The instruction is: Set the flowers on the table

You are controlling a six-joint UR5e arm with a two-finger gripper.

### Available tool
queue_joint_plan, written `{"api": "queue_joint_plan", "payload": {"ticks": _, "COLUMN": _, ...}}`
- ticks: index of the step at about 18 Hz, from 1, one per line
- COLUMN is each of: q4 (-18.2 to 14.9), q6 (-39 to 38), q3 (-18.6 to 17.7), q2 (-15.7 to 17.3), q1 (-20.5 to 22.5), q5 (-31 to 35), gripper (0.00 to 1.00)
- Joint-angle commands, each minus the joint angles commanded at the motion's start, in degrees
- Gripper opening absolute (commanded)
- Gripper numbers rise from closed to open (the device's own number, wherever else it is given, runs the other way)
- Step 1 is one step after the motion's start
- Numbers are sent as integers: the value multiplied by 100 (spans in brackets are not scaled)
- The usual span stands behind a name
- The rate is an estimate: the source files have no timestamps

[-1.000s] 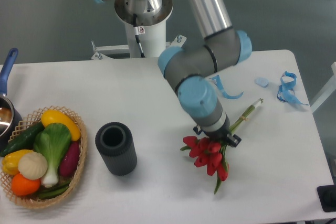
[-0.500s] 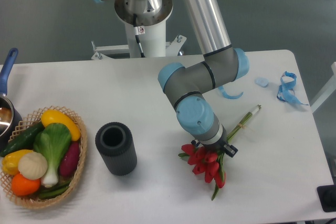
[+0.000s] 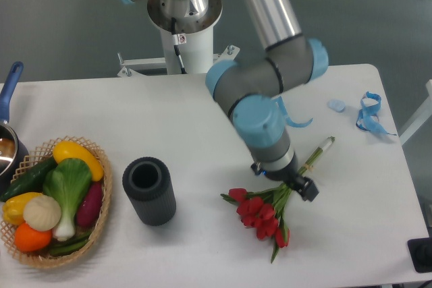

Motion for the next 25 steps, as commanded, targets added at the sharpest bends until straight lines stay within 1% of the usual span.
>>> {"api": "queue_joint_plan", "payload": {"ticks": 1, "q4": -96, "q6": 0, "q3": 9, "q2": 97, "q1": 35, "q5": -79, "gripper": 100}}
{"api": "queue_joint_plan", "payload": {"ticks": 3, "q4": -412, "q6": 105, "q3": 9, "q2": 290, "q1": 298, "q5": -298, "gripper": 100}}
{"api": "queue_joint_plan", "payload": {"ticks": 4, "q4": -579, "q6": 401, "q3": 44, "q2": 430, "q1": 404, "q5": -412, "gripper": 100}}
{"api": "queue_joint_plan", "payload": {"ticks": 5, "q4": -937, "q6": 883, "q3": 70, "q2": 615, "q1": 579, "q5": -631, "gripper": 100}}
{"api": "queue_joint_plan", "payload": {"ticks": 7, "q4": -1379, "q6": 1299, "q3": 62, "q2": 861, "q1": 878, "q5": -861, "gripper": 100}}
{"api": "queue_joint_plan", "payload": {"ticks": 10, "q4": -1748, "q6": 2001, "q3": -8, "q2": 1152, "q1": 1300, "q5": -1335, "gripper": 100}}
{"api": "queue_joint_plan", "payload": {"ticks": 12, "q4": -1951, "q6": 2555, "q3": -184, "q2": 1406, "q1": 1642, "q5": -1406, "gripper": 100}}
{"api": "queue_joint_plan", "payload": {"ticks": 14, "q4": -2074, "q6": 3222, "q3": -351, "q2": 1600, "q1": 2003, "q5": -1721, "gripper": 100}}
{"api": "queue_joint_plan", "payload": {"ticks": 15, "q4": -2084, "q6": 3652, "q3": -482, "q2": 1740, "q1": 2283, "q5": -1967, "gripper": 100}}
{"api": "queue_joint_plan", "payload": {"ticks": 18, "q4": -2075, "q6": 4462, "q3": -956, "q2": 2013, "q1": 2723, "q5": -2066, "gripper": 100}}
{"api": "queue_joint_plan", "payload": {"ticks": 19, "q4": -2075, "q6": 4717, "q3": -1036, "q2": 2075, "q1": 2882, "q5": -2101, "gripper": 100}}
{"api": "queue_joint_plan", "payload": {"ticks": 21, "q4": -2084, "q6": 5035, "q3": -1063, "q2": 2111, "q1": 3050, "q5": -2285, "gripper": 100}}
{"api": "queue_joint_plan", "payload": {"ticks": 25, "q4": -2110, "q6": 5080, "q3": -1055, "q2": 2190, "q1": 3121, "q5": -2400, "gripper": 100}}
